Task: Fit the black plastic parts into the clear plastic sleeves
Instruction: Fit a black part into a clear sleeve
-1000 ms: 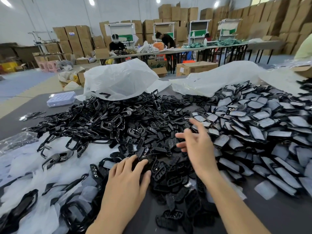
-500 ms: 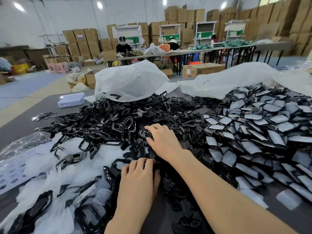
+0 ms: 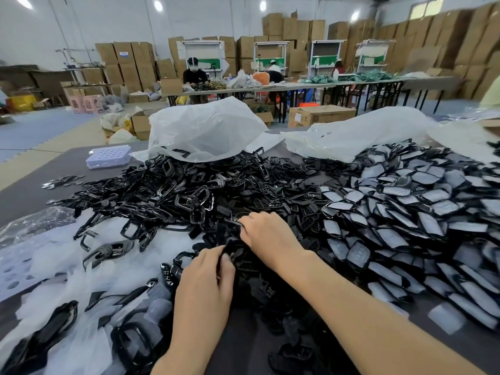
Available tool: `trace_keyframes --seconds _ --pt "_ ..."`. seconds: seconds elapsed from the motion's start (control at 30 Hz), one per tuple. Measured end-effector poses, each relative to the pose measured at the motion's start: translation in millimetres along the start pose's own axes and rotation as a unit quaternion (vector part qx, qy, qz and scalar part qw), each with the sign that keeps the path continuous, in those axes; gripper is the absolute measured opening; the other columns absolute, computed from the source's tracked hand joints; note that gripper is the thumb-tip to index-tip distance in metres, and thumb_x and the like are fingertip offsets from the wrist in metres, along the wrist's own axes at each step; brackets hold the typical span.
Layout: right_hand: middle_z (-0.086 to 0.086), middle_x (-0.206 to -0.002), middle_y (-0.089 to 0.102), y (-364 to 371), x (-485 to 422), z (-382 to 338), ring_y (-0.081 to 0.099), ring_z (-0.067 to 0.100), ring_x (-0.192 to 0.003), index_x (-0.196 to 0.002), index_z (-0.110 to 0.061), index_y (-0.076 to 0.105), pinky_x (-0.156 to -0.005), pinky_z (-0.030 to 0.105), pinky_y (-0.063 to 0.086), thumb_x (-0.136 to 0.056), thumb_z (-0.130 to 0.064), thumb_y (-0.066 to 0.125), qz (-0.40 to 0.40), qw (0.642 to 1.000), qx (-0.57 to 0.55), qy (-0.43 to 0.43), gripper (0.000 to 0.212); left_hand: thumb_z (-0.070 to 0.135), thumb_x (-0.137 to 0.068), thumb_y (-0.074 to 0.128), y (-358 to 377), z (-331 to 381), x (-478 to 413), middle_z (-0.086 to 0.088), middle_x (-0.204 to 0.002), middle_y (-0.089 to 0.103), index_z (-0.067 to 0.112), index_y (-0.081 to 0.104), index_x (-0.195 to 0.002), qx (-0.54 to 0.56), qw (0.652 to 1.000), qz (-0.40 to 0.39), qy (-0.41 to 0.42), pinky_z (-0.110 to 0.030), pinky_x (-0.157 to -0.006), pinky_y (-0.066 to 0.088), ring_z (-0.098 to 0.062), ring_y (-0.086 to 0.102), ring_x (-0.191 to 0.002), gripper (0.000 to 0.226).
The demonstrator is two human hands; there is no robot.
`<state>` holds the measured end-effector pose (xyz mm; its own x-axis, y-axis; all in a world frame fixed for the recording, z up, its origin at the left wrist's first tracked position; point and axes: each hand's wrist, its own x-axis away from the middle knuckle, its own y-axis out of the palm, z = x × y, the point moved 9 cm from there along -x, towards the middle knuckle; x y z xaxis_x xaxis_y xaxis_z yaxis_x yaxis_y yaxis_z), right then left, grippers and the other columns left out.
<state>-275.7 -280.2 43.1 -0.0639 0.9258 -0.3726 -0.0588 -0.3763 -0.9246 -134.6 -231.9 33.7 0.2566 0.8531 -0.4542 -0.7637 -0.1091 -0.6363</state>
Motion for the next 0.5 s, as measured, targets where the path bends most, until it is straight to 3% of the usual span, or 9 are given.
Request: trace_keyframes --seconds 0.07,0.13,0.23,0.3,0.4,0.5 --pt "0.002 -0.115 0.072 -14 18 19 0.066 0.021 -0.107 -0.131 -0.022 0.062 -0.091 0.033 0.048 -0.105 -0.027 0.047 0.024 0.978 -0.191 0.084 0.030 0.039 -0.099 0.041 -2 1 1 0.014 -0.109 0.065 0.018 0.065 -0.124 0.050 0.999 -0.001 -0.005 -0.021 -0.085 0.045 -0.002 0.058 -0.100 0.041" --pt "-0.004 -0.104 0.074 -22 41 35 0.069 0.012 -0.094 -0.128 -0.033 0.062 -0.083 0.025 0.050 -0.101 -0.032 0.057 0.059 0.914 -0.365 0.166 0.027 0.044 -0.097 0.040 -4 2 1 0.018 -0.102 0.067 0.024 0.065 -0.122 0.108 0.994 0.003 -0.016 -0.009 -0.078 0.042 0.004 0.059 -0.095 0.041" --pt "-0.009 -0.085 0.075 -21 72 47 0.070 0.003 -0.077 -0.109 -0.037 0.063 -0.071 0.017 0.053 -0.097 -0.032 0.066 0.085 0.811 -0.529 0.234 0.014 0.033 -0.101 0.048 -2 0 2 0.017 -0.080 0.069 0.031 0.067 -0.100 0.190 0.981 0.009 -0.047 -0.007 -0.066 0.042 0.003 0.062 -0.075 0.019" --pt "-0.009 -0.082 0.075 -16 87 50 0.069 0.002 -0.074 -0.101 -0.034 0.071 -0.069 0.020 0.055 -0.096 -0.027 0.068 0.094 0.721 -0.635 0.262 0.008 0.025 -0.102 0.051 1 -1 2 0.013 -0.078 0.071 0.029 0.067 -0.091 0.227 0.972 0.006 -0.065 -0.008 -0.063 0.044 -0.002 0.063 -0.069 0.020" --pt "-0.007 -0.074 0.064 -7 98 53 0.061 0.009 -0.074 -0.096 -0.031 0.078 -0.078 0.028 0.053 -0.096 -0.021 0.067 0.111 0.548 -0.777 0.288 0.015 0.023 -0.103 0.051 6 -4 2 0.004 -0.079 0.075 0.023 0.067 -0.095 0.288 0.953 -0.012 -0.099 -0.010 -0.064 0.047 -0.007 0.066 -0.068 0.018" --pt "-0.004 -0.074 0.061 -1 101 57 0.066 0.018 -0.089 -0.102 -0.024 0.077 -0.097 0.041 0.051 -0.093 -0.018 0.069 0.123 0.442 -0.838 0.295 0.014 0.023 -0.105 0.048 8 -6 2 0.001 -0.078 0.076 0.017 0.064 -0.096 0.315 0.942 -0.018 -0.118 -0.009 -0.065 0.047 -0.010 0.068 -0.067 0.020"
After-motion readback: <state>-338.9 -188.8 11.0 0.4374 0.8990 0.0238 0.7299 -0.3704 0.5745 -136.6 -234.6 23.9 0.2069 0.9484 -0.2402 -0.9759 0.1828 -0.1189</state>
